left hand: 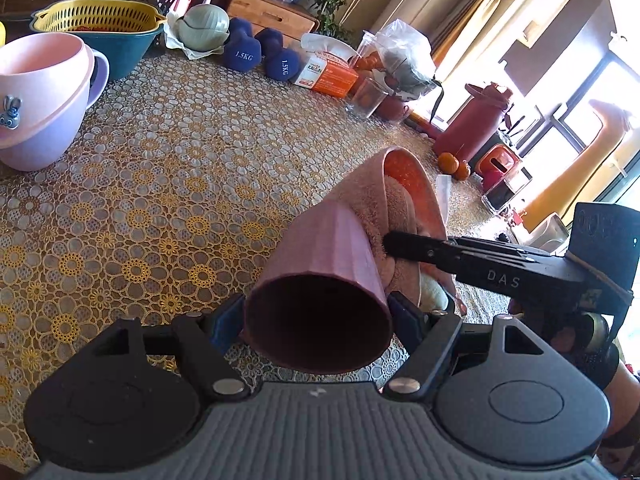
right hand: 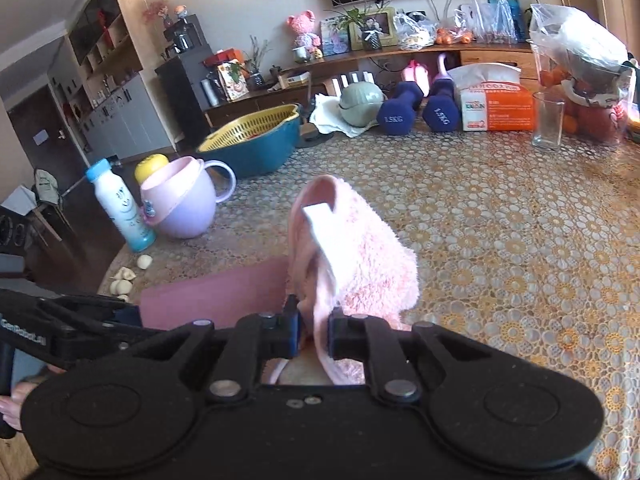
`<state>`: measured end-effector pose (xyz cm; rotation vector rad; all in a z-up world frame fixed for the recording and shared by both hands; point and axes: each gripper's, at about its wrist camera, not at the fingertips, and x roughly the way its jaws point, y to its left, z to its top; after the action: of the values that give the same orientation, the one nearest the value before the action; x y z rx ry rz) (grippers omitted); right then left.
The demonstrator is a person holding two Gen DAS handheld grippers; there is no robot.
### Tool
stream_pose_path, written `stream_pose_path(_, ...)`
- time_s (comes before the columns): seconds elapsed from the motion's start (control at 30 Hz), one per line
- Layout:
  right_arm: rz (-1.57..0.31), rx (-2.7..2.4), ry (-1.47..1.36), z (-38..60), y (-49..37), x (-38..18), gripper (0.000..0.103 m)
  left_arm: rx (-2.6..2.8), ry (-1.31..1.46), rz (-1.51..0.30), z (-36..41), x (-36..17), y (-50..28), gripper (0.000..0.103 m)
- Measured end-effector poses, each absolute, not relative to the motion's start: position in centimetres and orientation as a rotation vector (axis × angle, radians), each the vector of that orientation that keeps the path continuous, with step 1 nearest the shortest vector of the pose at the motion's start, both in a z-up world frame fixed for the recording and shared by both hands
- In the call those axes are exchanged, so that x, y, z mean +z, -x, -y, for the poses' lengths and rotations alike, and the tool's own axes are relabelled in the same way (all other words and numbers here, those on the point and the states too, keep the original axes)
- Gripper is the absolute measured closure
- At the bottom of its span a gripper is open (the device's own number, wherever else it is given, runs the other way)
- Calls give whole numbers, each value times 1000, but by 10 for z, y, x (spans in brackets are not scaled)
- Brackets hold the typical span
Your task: Organize objects
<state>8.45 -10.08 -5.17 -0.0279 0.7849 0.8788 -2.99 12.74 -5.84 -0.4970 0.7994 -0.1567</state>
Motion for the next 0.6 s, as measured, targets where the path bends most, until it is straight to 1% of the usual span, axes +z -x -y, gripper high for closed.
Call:
stream_pose_path(0.17, -728, 923, -29, 119, -80, -28, 91, -146, 458, -800, -120, -56, 30, 27)
stream_pose_path(0.33, -691, 1026, -33, 116, -61, -4, 91, -135, 403, -804, -111, -54, 29, 27)
stream_pose_path(0.6, -694, 1162, 57, 84, -37, -2, 91, -134, 360, -810, -104, -54, 31, 27)
